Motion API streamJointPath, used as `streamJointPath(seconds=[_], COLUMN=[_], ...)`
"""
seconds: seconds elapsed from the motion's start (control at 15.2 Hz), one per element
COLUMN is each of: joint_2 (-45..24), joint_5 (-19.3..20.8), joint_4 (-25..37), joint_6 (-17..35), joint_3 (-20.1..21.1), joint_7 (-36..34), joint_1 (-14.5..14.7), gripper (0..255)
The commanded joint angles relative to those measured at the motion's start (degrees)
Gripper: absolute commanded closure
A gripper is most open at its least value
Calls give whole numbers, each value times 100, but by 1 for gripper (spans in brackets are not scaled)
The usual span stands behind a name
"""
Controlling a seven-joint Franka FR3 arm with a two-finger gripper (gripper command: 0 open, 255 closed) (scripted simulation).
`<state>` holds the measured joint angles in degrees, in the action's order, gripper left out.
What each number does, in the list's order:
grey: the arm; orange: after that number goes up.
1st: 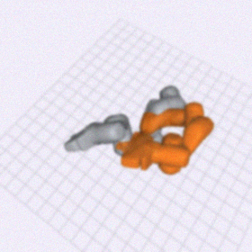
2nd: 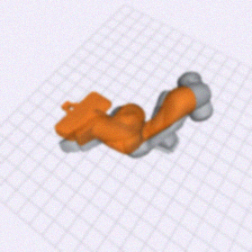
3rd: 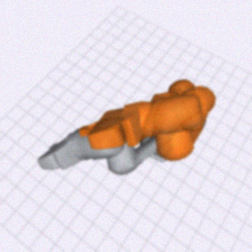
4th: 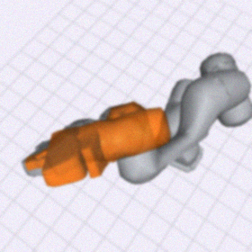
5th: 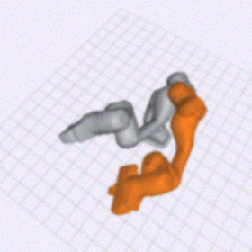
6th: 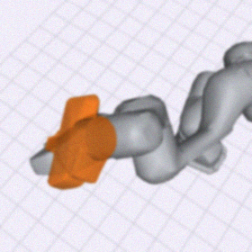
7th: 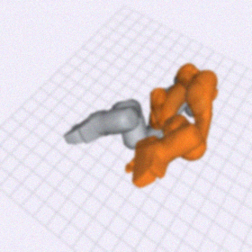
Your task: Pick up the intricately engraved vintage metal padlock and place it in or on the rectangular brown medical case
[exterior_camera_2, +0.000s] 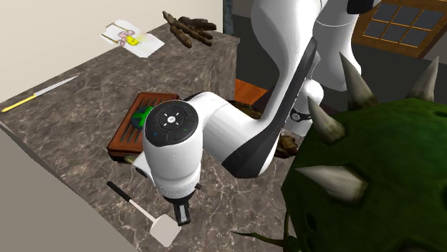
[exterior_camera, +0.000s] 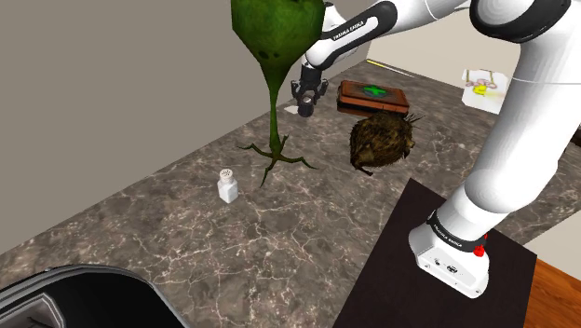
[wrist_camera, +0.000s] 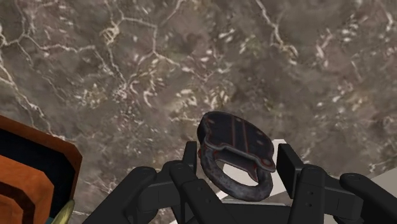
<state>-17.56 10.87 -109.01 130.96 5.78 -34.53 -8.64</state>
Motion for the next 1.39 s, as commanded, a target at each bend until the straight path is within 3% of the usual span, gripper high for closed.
streamJointPath(seconds=[0.0,1.32], joint_2=[55,591], joint_5=[-22,-218], joint_4=[69,911], joint_6=[-123,-1484], joint_3=[8,63], joint_7=[23,264], joint_1=[-1,-13], gripper=[255,255])
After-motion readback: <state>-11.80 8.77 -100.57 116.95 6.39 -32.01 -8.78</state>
